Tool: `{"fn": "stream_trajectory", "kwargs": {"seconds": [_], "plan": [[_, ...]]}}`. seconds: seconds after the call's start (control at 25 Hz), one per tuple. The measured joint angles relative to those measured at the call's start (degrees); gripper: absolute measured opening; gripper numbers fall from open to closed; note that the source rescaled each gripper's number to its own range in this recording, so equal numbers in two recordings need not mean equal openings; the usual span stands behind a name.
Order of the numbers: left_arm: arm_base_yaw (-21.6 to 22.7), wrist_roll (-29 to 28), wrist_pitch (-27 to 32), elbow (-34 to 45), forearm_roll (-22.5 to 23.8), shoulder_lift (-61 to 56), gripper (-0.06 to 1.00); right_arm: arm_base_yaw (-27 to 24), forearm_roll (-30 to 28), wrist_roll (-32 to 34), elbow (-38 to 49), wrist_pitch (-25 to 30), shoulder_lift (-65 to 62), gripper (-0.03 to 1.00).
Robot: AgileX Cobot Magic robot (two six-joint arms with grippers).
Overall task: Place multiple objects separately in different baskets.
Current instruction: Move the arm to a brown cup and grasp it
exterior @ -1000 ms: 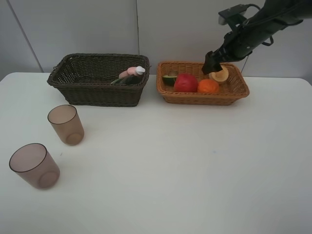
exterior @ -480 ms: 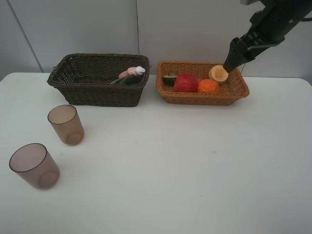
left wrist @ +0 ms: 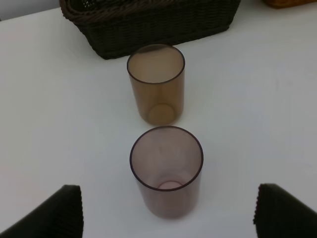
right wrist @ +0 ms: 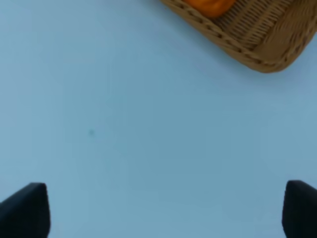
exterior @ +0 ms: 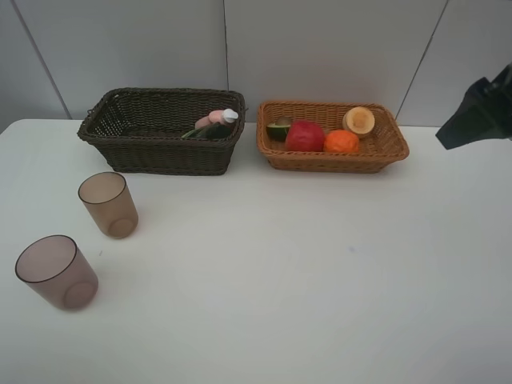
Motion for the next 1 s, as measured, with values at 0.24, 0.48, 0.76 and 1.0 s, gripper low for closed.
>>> {"fn": "stream_trajectory", "kwargs": {"seconds": [0.24,0.48,0.76,1.0], "plan": [[0.0,0.0,0.0,0.0,0.0,0.0,0.94,-6.1,1.1,3.2,10.3,-0.2,-16.1,0.98],[0.0,0.0,0.0,0.0,0.0,0.0,0.94,-9.3,4.2,3.4,17.8,-0.2,-32.2,0.98],[0.0,0.0,0.0,0.0,0.0,0.0,0.94,-9.3,8.5,3.6,26.0,-0.2,-46.2,0.98],[0.0,0.0,0.0,0.0,0.0,0.0,0.94,-9.3,8.7,9.3,29.8,0.9,-55.7,0.98]]}}
